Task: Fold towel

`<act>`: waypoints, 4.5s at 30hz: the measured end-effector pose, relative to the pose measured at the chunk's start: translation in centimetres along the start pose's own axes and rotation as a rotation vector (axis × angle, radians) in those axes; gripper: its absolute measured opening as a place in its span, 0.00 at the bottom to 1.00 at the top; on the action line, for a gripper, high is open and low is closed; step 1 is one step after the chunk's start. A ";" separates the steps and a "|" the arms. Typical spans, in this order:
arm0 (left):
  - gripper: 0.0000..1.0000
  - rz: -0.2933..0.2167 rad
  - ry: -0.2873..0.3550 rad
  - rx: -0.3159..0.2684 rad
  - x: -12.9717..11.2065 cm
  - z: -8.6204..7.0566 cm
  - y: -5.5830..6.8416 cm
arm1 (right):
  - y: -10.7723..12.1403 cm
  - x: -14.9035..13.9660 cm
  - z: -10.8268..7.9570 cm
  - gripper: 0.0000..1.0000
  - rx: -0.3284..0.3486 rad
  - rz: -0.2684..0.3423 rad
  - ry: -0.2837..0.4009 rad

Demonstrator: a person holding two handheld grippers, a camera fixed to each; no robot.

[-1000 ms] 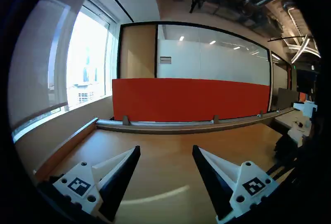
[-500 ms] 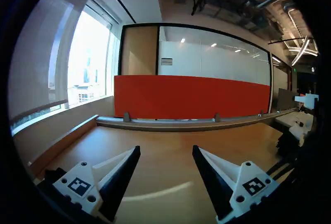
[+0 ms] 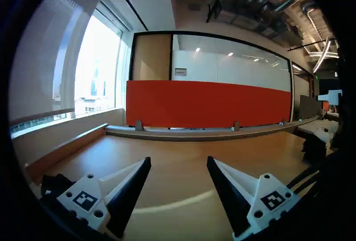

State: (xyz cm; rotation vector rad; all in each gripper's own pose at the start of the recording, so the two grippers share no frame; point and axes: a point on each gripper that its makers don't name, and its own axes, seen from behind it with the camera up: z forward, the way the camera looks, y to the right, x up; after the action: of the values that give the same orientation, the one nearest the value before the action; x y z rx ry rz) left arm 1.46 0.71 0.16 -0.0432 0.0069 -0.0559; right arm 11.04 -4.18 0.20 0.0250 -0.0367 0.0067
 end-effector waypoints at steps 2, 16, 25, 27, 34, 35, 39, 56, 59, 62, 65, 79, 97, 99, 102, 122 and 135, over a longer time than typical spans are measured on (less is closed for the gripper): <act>0.93 -0.003 0.009 0.003 -0.6 0.0 -0.2 | -0.1 -0.5 -0.1 1.00 0.001 -0.001 0.003; 0.93 -0.014 0.048 0.021 -3.7 0.4 -1.6 | -0.8 -3.2 0.5 1.00 0.016 -0.017 0.019; 0.93 -0.027 0.063 0.028 -4.8 0.7 -1.9 | -0.9 -3.9 0.7 1.00 0.022 -0.008 0.033; 0.93 -0.025 0.063 0.027 -5.0 0.7 -1.9 | -0.9 -4.1 0.7 1.00 0.025 -0.007 0.031; 0.93 0.013 0.062 0.025 -5.4 1.0 -1.5 | -0.9 -4.3 0.7 1.00 0.030 -0.011 0.032; 0.93 0.015 0.062 0.026 -5.4 1.0 -1.5 | -0.9 -4.4 0.7 1.00 0.031 -0.012 0.031; 0.93 0.019 0.062 0.026 -5.4 1.0 -1.5 | -0.8 -4.5 0.7 1.00 0.029 -0.011 0.030; 0.93 0.040 0.063 0.027 -5.6 0.8 -1.4 | 0.4 -4.9 0.5 1.00 0.015 -0.005 0.041; 0.93 0.041 0.063 0.027 -5.5 0.8 -1.4 | 0.7 -4.9 0.6 1.00 0.009 -0.012 0.048; 0.94 0.040 0.062 0.027 -5.5 0.8 -1.4 | 1.0 -5.0 0.6 1.00 0.002 -0.020 0.057; 0.93 0.040 0.063 0.027 -5.6 0.8 -1.4 | 1.3 -5.7 0.6 1.00 -0.004 -0.032 0.064; 0.94 0.041 0.062 0.027 -5.6 0.8 -1.4 | 3.7 -11.1 0.2 0.99 -0.043 -0.040 0.057; 0.93 0.041 0.062 0.027 -5.6 0.8 -1.4 | 5.1 -14.9 1.1 1.00 -0.034 0.014 0.065; 0.94 0.041 0.063 0.027 -5.6 0.8 -1.4 | 5.4 -15.0 1.2 1.00 -0.037 0.021 0.071; 0.94 0.041 0.063 0.027 -5.6 0.8 -1.4 | 5.7 -15.1 1.1 1.00 -0.041 0.027 0.075; 0.94 0.041 0.063 0.027 -5.7 0.8 -1.3 | 5.0 -16.7 1.3 1.00 -0.039 0.009 0.074; 0.94 0.041 0.063 0.027 -5.7 0.8 -1.3 | 5.1 -16.9 1.4 1.00 -0.048 -0.004 0.067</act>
State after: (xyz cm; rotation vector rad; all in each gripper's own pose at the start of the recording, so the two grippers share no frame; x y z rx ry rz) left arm -4.28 -0.23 1.05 -0.0142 0.0698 -0.0165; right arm -5.92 0.74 1.07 -0.0233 0.0302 0.0023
